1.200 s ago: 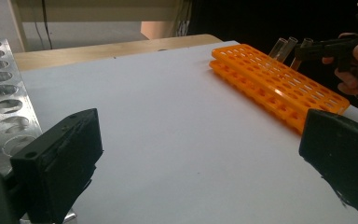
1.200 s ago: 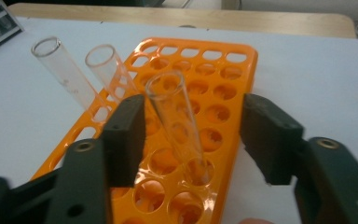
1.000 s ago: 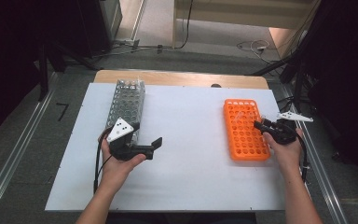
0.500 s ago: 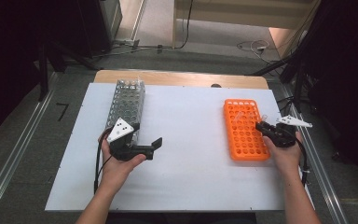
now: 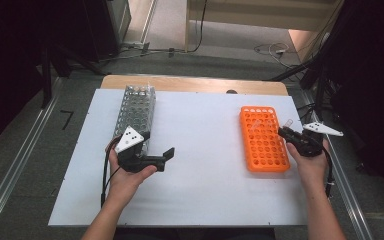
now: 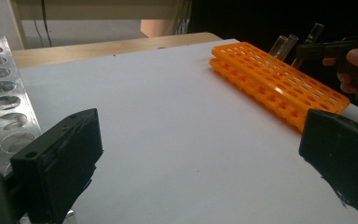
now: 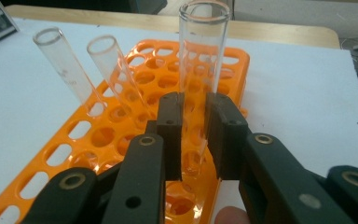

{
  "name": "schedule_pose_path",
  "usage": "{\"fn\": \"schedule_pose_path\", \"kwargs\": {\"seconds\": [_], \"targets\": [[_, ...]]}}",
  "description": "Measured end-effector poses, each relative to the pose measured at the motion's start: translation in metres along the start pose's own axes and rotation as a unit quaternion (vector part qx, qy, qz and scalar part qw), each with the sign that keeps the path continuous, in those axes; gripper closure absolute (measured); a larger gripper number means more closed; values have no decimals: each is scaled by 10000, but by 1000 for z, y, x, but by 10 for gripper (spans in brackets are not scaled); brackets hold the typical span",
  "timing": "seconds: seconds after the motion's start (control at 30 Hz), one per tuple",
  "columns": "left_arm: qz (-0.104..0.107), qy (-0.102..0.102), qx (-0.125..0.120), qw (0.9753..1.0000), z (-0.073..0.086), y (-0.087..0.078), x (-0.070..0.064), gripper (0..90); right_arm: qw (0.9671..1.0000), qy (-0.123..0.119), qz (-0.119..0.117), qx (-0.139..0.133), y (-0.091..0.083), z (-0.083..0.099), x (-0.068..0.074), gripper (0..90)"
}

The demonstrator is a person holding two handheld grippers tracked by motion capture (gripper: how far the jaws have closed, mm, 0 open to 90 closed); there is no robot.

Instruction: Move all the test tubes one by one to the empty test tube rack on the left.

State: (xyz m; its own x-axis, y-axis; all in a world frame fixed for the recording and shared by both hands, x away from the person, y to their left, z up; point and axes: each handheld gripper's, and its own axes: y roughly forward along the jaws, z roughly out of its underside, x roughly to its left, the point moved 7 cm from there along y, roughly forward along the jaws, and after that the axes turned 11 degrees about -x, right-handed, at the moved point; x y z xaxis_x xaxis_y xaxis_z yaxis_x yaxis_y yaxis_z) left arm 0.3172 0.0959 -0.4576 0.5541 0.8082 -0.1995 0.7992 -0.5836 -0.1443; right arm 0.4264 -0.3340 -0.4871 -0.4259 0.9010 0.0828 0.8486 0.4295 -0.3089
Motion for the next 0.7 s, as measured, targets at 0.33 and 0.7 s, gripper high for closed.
{"fn": "schedule_pose_path", "kwargs": {"seconds": [0.33, 0.7], "targets": [[0, 31, -4, 10000, -1, -1, 0, 0, 9996, 84, -268, -105, -10, -16, 16, 741], [46, 88, -19, 9999, -5, -3, -4, 0, 9979, -23, -654, -1, -16, -26, 53, 741]]}}
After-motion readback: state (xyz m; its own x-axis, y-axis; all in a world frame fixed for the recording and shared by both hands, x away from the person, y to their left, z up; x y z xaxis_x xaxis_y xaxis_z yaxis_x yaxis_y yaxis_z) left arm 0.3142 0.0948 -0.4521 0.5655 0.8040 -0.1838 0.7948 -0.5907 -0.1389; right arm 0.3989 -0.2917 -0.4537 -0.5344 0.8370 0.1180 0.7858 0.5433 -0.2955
